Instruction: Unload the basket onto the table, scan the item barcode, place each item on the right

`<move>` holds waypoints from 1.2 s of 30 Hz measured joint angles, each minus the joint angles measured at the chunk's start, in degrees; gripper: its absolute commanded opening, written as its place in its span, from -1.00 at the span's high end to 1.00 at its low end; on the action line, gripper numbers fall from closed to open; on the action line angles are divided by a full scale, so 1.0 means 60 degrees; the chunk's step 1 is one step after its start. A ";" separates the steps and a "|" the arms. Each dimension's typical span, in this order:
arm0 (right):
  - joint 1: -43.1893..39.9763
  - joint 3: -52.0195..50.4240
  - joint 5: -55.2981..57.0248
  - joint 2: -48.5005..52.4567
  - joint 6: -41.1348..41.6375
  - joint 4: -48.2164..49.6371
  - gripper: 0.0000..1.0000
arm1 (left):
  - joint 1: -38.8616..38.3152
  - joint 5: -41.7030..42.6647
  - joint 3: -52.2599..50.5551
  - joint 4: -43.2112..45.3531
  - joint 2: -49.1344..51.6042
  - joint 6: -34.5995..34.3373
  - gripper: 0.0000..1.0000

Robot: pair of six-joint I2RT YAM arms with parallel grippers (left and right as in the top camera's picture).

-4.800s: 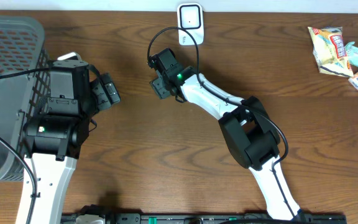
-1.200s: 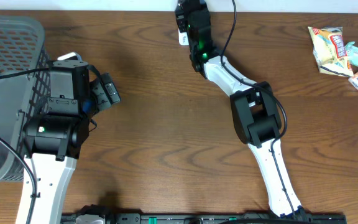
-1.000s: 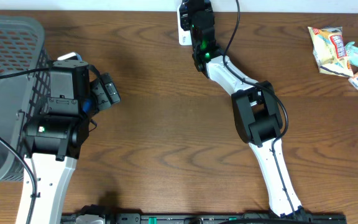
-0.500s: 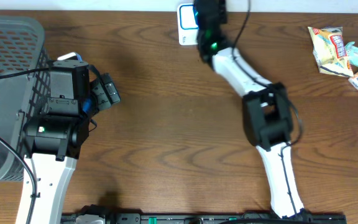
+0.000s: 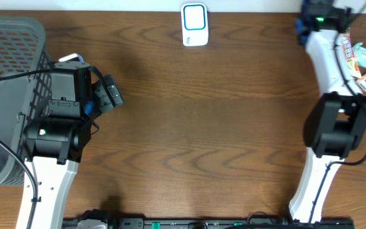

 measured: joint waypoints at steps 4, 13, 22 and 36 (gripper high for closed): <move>-0.0532 0.0000 -0.0029 0.0004 0.0000 -0.0554 -0.99 | 0.0000 0.0000 0.0000 0.0004 -0.0004 0.0000 -0.95; -0.0018 -0.0004 -0.0138 -0.0313 0.0007 -0.1279 -0.99 | 0.0000 0.0000 0.0000 0.0004 0.0000 0.0000 -0.95; 0.1657 -0.0018 -0.1188 -0.3308 0.1566 -0.3770 -0.99 | 0.0000 0.0000 0.0000 0.0004 0.0000 0.0000 -0.96; 0.3351 -0.2932 -0.0444 -0.8054 0.4339 -0.6087 -0.99 | 0.0000 0.0000 0.0000 0.0007 0.0000 0.0000 -0.95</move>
